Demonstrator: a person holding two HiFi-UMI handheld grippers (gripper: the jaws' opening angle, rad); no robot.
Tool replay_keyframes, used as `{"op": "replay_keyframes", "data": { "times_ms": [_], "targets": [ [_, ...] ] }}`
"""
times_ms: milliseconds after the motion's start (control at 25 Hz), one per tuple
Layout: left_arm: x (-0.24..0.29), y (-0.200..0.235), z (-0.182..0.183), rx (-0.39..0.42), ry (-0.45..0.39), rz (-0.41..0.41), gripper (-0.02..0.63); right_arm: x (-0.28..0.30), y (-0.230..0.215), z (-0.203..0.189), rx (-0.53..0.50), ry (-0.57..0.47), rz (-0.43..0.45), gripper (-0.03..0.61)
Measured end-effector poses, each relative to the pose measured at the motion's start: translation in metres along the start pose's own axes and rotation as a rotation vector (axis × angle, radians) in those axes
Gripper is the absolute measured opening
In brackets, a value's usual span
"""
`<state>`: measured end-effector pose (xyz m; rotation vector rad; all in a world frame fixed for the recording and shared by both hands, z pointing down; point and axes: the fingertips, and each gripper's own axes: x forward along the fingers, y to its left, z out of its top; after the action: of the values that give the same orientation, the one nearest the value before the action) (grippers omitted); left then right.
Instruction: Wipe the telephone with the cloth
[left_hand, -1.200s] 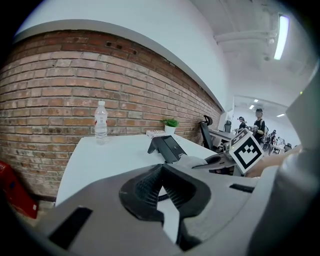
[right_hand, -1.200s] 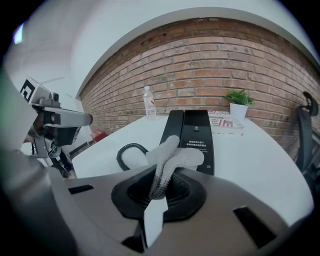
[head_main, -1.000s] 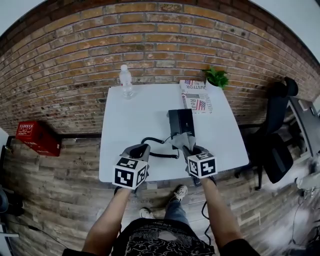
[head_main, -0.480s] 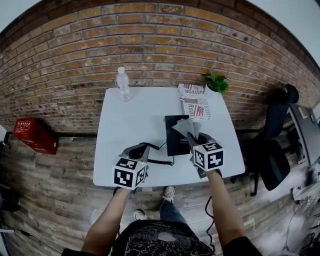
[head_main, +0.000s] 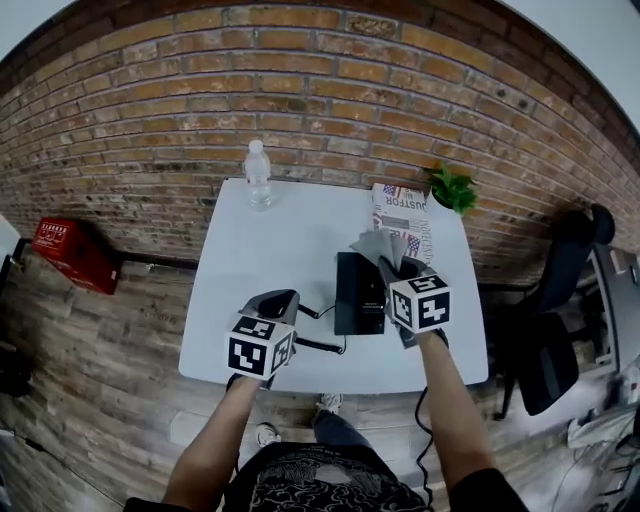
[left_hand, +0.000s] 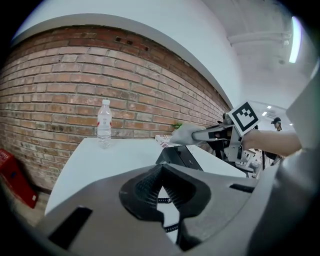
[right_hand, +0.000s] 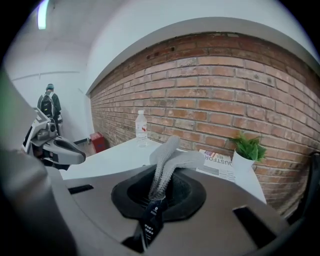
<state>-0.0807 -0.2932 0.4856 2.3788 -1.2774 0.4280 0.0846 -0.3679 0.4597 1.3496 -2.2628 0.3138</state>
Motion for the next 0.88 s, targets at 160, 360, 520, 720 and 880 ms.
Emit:
{"op": "replay_keyframes", "data": {
  "times_ms": [160,360,520,720,880],
  "targets": [
    [0.008,0.005,0.003,-0.015,0.000,0.022,0.005,0.021,-0.003,0.007,-0.034,0.024,0.028,0.011],
    [0.012,0.011,0.004,-0.028,0.004,0.042,0.005,0.047,-0.003,0.004,-0.081,0.082,0.066,0.011],
    [0.009,0.021,0.004,-0.042,0.006,0.063,0.005,0.062,-0.002,0.002,-0.077,0.126,0.097,0.011],
    [0.009,0.026,-0.001,-0.058,0.012,0.067,0.005,0.078,0.006,-0.001,-0.097,0.170,0.141,0.011],
    [0.010,0.029,-0.002,-0.061,0.012,0.069,0.005,0.085,0.013,-0.004,-0.105,0.187,0.163,0.011]
  ]
}}
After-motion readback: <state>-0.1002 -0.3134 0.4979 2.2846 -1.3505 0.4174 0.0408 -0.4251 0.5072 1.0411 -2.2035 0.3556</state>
